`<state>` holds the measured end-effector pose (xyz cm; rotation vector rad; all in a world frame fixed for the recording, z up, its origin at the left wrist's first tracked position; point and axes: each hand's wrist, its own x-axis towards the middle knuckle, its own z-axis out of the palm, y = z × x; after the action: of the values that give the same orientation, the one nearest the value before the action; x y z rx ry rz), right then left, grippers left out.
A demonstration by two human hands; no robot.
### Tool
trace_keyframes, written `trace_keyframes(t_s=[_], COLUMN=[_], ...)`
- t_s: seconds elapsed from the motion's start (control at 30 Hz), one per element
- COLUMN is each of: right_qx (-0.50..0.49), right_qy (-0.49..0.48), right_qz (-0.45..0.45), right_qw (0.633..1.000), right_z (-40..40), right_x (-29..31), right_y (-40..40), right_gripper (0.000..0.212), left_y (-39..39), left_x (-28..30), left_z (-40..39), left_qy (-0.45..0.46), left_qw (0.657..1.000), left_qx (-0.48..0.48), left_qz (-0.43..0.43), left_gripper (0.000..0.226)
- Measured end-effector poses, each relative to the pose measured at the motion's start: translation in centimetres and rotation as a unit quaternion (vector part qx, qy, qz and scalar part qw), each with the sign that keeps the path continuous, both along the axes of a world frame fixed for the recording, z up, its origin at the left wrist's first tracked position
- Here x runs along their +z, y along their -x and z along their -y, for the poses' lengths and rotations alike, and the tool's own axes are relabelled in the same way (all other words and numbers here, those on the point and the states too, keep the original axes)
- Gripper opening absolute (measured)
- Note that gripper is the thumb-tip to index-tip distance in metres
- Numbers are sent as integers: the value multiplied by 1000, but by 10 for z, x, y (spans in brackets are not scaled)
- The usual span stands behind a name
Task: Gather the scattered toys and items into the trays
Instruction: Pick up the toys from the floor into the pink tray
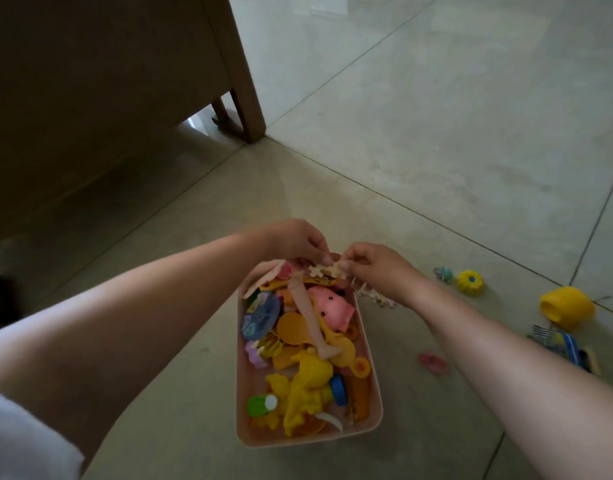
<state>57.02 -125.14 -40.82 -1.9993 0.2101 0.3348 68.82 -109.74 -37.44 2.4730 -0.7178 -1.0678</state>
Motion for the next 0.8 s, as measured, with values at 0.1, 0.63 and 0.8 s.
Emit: trace_keyframes(t_s=[0.1,0.63,0.8], right_qx=[8,-66,-65], right_qy=[33,246,288], right_qz=[-22,-20,-12], right_qw=[999,967,955], right_z=[1,53,44], right_x=[4,-82,-86], right_y=[0,5,0], right_gripper=[31,24,13], left_y=[3,19,20], left_x=[3,-36,-56], left_z=[-9,76,96], left_qy=[-21,-85,-229], left_qw=[999,972,927], left_qx=[-15,-150,-242], left_qz=[30,163,171], left_gripper=[19,23,25])
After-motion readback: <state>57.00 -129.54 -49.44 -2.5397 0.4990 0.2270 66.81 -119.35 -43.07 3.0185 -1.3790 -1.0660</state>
